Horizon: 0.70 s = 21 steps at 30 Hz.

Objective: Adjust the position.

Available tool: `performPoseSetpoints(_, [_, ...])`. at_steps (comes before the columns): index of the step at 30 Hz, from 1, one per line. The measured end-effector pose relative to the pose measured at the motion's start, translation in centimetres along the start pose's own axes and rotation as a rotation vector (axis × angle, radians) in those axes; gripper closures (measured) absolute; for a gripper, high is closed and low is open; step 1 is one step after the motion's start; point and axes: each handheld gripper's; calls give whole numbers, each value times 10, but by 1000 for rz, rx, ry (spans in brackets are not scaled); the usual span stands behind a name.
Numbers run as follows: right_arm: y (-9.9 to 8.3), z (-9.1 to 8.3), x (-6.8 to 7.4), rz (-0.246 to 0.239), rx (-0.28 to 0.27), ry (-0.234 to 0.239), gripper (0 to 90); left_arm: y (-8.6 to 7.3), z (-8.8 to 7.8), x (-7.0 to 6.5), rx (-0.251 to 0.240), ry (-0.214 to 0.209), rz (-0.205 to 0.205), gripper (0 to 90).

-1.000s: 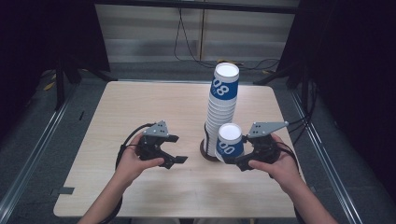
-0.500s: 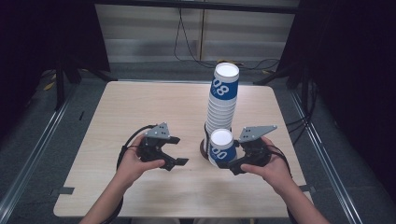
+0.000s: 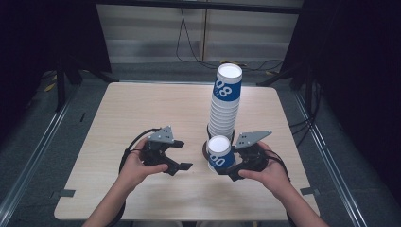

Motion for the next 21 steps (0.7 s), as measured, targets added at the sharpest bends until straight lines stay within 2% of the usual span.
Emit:
performPoseSetpoints(7, [0, 4, 2, -8, 4, 14, 185, 2, 1, -2, -6, -6, 4, 163])
performPoseSetpoints(14, [-5, 13, 6, -8, 25, 29, 185, 3, 1, -4, -7, -11, 3, 163])
performPoseSetpoints(21, [-7, 22, 8, -30, 52, 38, 185, 4, -1, -4, -4, -12, 11, 163])
Point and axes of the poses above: each handheld gripper's, and its own axes: z roughly forward along the jaws, y roughly out of its top, x roughly to its left, and after that the axes turned 14 degrees about -x, right-handed
